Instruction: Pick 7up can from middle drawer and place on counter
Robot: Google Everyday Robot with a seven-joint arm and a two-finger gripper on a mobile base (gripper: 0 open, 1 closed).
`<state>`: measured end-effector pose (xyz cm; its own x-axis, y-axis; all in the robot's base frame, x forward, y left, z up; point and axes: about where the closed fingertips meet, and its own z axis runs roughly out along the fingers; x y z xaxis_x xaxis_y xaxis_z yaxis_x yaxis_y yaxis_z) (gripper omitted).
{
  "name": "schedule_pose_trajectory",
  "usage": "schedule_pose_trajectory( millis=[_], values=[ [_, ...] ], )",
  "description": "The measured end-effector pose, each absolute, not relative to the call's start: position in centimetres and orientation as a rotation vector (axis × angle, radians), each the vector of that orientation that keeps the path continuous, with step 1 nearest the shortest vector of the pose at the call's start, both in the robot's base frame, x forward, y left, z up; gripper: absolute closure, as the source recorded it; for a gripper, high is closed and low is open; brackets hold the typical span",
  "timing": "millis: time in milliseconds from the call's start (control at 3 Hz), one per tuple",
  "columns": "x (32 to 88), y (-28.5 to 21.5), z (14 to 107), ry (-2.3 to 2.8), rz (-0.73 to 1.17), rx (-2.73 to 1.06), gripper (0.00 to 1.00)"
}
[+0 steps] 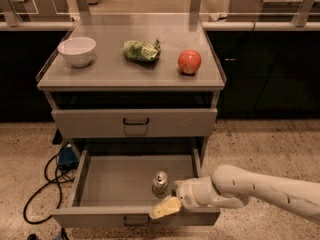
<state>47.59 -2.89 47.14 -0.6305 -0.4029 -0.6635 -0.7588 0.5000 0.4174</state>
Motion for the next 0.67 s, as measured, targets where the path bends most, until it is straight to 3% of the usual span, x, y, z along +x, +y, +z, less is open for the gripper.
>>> schedule_pose_trajectory(
  millis=[333, 667],
  values=[
    [45.03, 1.71, 46.96, 2.298, 0.973, -0.872, 0.0],
    [45.58, 1.46, 46.25, 2.303, 0.908, -0.842, 0.0]
  ],
)
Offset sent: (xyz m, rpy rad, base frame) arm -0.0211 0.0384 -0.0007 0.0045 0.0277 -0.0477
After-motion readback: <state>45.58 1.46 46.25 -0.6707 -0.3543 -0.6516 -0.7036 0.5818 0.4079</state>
